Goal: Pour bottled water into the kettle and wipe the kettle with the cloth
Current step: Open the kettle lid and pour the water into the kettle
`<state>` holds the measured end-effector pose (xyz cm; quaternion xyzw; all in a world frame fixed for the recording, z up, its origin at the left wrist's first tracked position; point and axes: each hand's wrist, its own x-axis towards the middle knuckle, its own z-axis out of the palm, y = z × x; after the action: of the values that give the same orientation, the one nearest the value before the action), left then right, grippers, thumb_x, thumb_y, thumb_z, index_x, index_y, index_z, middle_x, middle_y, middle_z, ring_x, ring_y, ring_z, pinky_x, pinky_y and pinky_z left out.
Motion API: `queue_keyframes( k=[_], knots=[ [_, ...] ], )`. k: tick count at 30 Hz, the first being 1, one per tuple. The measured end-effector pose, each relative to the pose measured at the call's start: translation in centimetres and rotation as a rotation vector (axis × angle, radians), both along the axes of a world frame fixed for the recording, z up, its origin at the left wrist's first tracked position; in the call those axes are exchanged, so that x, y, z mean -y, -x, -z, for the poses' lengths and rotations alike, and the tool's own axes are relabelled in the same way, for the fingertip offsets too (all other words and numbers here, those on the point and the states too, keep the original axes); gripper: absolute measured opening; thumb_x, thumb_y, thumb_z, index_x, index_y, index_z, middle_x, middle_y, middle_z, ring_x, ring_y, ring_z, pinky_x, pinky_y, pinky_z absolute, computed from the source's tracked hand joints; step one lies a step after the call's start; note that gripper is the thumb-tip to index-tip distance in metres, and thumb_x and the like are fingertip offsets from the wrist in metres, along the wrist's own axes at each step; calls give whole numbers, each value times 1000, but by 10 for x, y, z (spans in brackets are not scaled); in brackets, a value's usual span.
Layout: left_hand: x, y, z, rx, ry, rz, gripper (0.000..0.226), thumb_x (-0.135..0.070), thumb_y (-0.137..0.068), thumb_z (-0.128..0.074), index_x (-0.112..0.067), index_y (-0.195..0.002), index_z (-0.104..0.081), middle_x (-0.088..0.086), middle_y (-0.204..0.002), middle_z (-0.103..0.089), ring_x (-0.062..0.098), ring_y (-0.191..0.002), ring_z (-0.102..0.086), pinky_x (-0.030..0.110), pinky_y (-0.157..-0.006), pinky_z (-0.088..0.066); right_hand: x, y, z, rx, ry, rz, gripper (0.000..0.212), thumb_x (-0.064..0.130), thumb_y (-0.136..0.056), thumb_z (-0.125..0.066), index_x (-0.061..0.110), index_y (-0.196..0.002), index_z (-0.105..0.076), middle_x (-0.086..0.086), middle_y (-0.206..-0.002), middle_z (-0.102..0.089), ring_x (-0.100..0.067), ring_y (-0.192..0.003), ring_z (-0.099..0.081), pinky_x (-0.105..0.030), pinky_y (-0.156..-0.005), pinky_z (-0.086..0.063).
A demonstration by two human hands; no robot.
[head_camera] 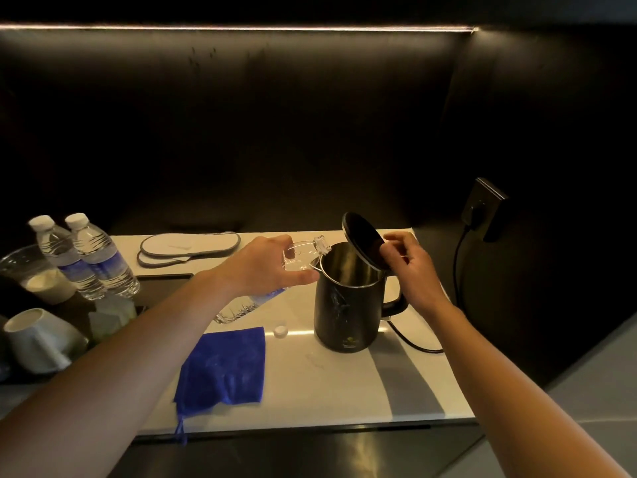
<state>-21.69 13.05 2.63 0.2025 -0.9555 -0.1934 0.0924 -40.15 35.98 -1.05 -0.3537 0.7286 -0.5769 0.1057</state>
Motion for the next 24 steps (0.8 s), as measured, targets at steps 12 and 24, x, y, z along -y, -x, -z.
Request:
queue_keyframes(
  k=[12,24],
  knots=[
    [6,12,-6,96,66,100,69,-89,-68,-57,-32,-107,-55,-11,-103,-65,11,-79,-62,22,-65,-48,4,-4,-6,-291,-206,-67,96,80,-81,-43,27,-158,-24,-3,-156,-39,-25,-137,-42,-36,-104,-42],
    [5,34,-36,404,230,211,91,-91,-66,-54,-21,-124,-58,-6,-113,-65,15,-91,-61,30,-77,-51,6,-2,3,-236,-108,-30,99,90,-79,-34,32,-159,-21,-5,-155,-41,-25,-138,-42,-40,-107,-40]
  ],
)
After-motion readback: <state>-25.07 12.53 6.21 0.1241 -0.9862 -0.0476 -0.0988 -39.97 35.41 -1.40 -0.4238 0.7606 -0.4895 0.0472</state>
